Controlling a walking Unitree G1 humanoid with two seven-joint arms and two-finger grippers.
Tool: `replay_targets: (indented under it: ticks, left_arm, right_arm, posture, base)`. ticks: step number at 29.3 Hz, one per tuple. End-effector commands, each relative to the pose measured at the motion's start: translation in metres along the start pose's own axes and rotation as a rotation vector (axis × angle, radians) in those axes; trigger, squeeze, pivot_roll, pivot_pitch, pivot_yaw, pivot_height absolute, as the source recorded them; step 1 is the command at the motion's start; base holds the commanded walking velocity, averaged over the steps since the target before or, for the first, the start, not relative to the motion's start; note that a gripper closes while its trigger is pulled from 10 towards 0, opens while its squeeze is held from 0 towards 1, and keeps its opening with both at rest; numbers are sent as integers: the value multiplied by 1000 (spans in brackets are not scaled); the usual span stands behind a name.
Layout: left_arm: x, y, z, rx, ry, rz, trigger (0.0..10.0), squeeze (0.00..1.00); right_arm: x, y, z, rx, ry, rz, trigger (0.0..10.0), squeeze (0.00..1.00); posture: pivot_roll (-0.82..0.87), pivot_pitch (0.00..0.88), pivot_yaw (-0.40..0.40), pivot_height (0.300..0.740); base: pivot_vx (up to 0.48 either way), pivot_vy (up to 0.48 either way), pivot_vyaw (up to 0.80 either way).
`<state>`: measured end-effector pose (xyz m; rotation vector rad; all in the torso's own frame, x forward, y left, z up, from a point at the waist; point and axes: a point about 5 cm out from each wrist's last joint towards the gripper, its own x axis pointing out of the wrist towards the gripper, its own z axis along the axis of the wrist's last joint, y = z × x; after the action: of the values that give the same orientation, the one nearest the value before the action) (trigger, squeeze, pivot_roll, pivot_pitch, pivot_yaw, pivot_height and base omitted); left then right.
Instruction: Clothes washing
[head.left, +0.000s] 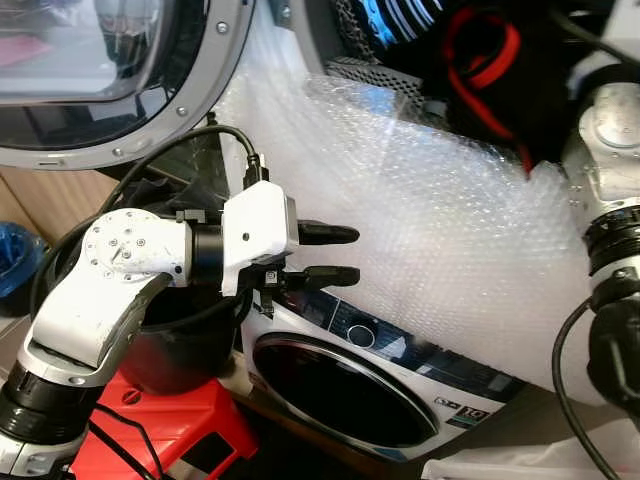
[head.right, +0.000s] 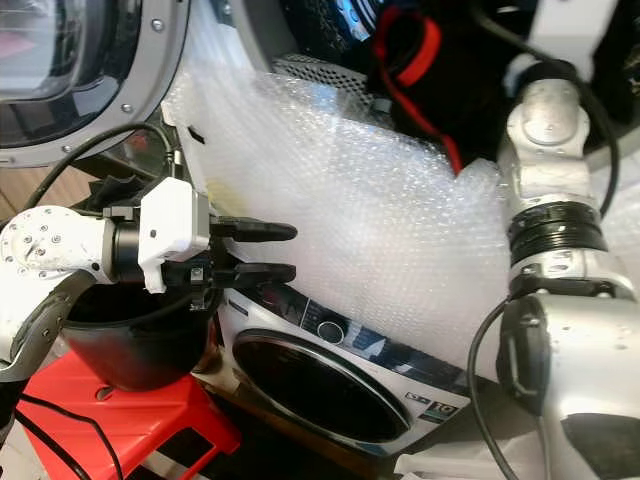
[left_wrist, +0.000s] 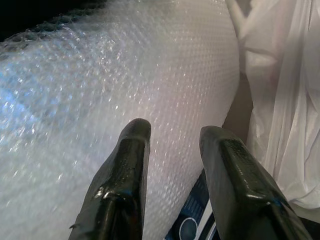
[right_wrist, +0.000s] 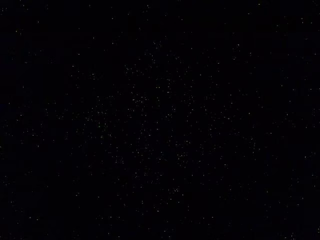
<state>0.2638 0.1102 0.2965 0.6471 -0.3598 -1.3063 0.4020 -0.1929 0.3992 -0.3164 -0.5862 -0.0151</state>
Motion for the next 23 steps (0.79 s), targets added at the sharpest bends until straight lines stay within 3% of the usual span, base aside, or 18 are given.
replay_targets:
  ticks: [1,2,3,8,12,13,18,19,20,21,23]
  left_arm:
    - [2,-5,4,14,-2,-14,10000,0]
    - [3,-6,3,11,0,-14,10000,0]
    - [4,-7,2,6,2,-15,10000,0]
    - [4,-9,2,-3,2,-11,10000,0]
    - [5,-11,0,-19,4,-8,10000,0]
    - [6,-12,-1,-25,4,-8,10000,0]
    - [8,-15,-2,-37,5,-12,10000,0]
    - [8,-15,-2,-39,6,-13,10000,0]
    - [8,-16,-3,-42,7,-12,10000,0]
    - [8,-17,-3,-45,8,-10,10000,0]
    - [8,-18,-4,-49,10,-9,10000,0]
  right_arm:
    - [-2,10,10,-22,-58,171,10000,0]
    - [-4,11,12,-32,-59,227,10000,0]
    - [-9,7,16,-103,-83,289,10000,0]
    - [-19,-6,15,-231,-85,394,10000,0]
    - [-24,-26,12,-297,-45,393,10000,0]
    - [-26,-31,11,-310,-33,400,10000,1000]
    - [-40,-42,11,-408,8,507,10000,1000]
    - [-47,-45,11,-423,1,559,10000,694]
    - [-54,-48,12,-410,-21,614,10000,0]
    - [-62,-50,13,-390,-50,666,10000,0]
    - [-77,-51,23,-258,-117,759,10000,0]
  posture:
    - [189,190,-104,740]
    - [189,190,-104,740]
    - [183,191,-105,740]
    - [177,192,-109,740]
    - [168,193,-106,740]
    - [165,194,-103,740]
    - [162,197,-102,740]
    - [162,198,-103,740]
    - [163,200,-105,740]
    - [164,200,-106,740]
    - [166,203,-110,740]
  base:
    - [0,0,0]
    - [0,0,0]
    - [0,0,0]
    - [0,0,0]
    - [0,0,0]
    - [0,0,0]
    - [0,0,0]
    - [0,0,0]
    - [0,0,0]
    - [0,0,0]
    - [0,0,0]
